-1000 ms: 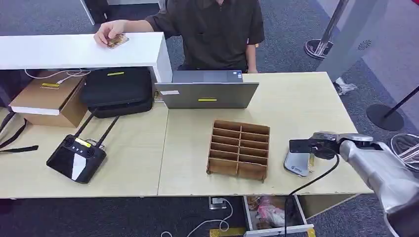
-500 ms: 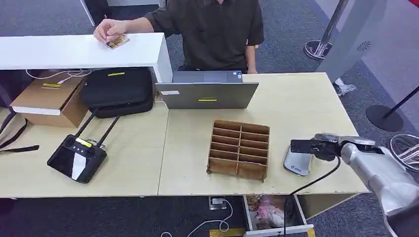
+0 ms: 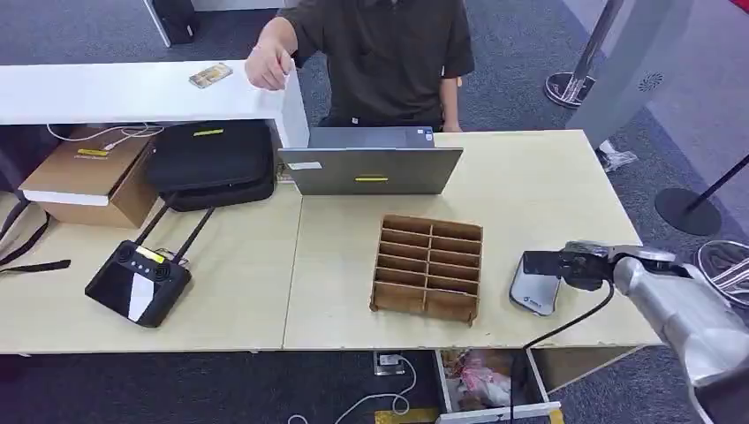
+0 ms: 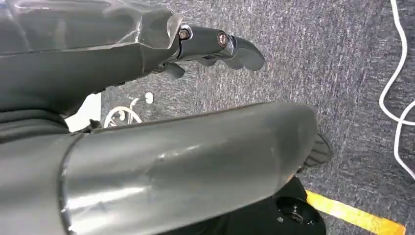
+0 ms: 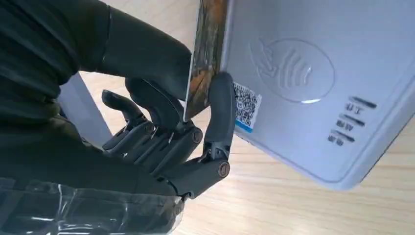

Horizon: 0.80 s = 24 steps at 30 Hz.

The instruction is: Pass the card to the sensor for recognition and then transmit it.

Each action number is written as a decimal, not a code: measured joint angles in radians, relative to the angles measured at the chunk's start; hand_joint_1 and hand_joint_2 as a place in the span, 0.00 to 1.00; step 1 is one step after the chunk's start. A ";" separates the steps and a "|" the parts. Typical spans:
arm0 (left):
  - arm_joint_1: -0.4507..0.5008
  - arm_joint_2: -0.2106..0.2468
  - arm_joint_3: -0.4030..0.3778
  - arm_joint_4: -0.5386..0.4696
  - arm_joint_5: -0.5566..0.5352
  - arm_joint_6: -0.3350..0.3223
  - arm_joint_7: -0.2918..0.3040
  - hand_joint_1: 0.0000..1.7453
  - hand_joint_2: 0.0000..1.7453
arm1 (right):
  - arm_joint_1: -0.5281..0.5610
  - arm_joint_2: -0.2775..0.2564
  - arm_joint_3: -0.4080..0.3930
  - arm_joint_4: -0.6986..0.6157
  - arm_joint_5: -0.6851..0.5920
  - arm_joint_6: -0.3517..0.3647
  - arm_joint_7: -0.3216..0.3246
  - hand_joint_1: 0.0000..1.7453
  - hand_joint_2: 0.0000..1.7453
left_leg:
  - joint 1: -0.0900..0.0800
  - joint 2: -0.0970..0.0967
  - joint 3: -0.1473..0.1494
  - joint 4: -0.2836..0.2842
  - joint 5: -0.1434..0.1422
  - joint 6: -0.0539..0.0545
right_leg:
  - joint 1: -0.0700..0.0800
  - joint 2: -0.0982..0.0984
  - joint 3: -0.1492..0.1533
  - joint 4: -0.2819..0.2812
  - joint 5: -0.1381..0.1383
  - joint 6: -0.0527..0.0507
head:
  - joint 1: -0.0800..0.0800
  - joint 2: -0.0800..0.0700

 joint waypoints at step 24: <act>-0.019 -0.029 0.027 0.000 0.043 0.016 -0.042 0.00 0.00 | 0.013 -0.124 -0.376 -0.474 0.067 -0.188 0.111 1.00 1.00 | 0.000 -0.001 -0.003 0.000 0.000 0.001 | 0.000 -0.001 -0.005 -0.001 0.000 0.000 | -0.001 0.000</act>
